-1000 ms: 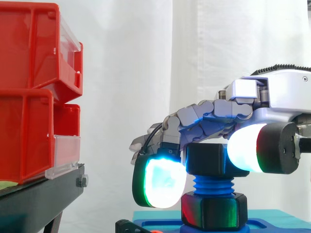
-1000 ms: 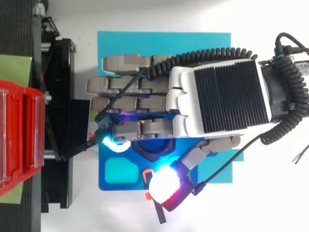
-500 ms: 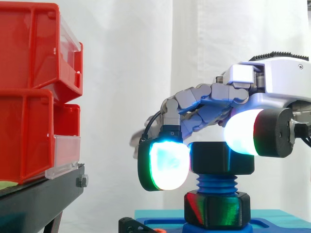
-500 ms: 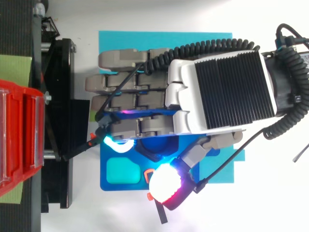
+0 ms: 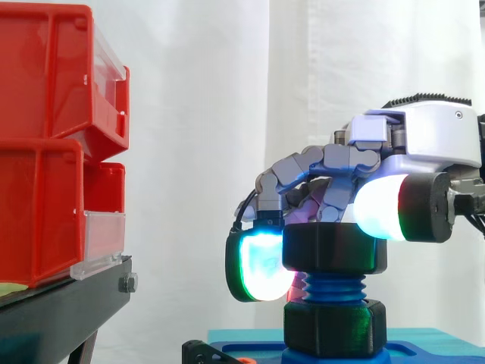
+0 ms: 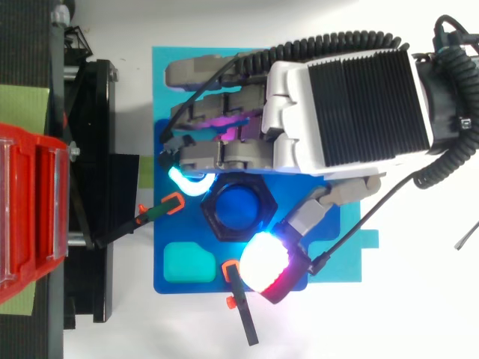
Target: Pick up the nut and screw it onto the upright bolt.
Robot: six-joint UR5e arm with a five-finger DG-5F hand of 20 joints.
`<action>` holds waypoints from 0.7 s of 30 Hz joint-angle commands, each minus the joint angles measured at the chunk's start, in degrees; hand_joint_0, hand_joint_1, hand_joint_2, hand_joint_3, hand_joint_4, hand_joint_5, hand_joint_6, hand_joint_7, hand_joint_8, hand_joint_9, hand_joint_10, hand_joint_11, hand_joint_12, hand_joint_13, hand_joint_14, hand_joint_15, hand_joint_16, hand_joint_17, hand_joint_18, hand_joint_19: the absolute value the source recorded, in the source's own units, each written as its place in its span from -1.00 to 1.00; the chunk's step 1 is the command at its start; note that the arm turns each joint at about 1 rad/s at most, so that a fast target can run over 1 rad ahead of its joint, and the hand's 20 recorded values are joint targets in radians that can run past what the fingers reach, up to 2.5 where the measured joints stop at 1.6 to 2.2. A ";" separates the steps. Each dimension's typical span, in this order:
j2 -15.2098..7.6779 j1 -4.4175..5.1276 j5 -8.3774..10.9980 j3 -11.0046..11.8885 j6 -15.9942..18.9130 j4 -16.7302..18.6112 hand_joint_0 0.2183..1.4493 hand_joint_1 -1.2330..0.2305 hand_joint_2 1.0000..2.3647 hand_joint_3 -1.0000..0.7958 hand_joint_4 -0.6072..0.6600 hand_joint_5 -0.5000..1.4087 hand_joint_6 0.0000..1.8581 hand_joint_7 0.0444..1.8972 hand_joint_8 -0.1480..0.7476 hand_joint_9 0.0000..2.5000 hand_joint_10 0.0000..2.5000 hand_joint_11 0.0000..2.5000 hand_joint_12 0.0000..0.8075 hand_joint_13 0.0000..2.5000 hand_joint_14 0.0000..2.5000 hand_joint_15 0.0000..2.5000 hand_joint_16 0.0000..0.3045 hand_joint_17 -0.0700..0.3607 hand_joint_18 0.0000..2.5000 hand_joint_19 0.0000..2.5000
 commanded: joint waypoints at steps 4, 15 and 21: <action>-0.04 -0.35 -1.30 0.01 -0.08 0.33 -0.50 0.26 -1.00 -0.44 0.27 -0.59 -0.20 0.09 0.05 0.01 -1.00 -0.87 -0.55 -0.37 -1.00 -1.00 -0.92 -0.55 -0.75 -1.00; 0.05 -0.88 -1.47 0.01 -0.08 0.33 -0.50 0.43 -1.00 -0.44 0.12 -0.45 -0.30 0.24 -0.06 0.23 -0.99 -0.84 -0.58 -0.25 -1.00 -1.00 -0.91 -0.53 -0.65 -1.00; -0.04 -0.97 -1.82 0.01 -0.08 0.42 -0.50 0.44 -1.00 -0.44 0.04 -0.42 -0.31 0.25 -0.10 0.48 -0.99 -0.76 -0.61 -0.09 -1.00 -1.00 -0.92 -0.54 -0.45 -1.00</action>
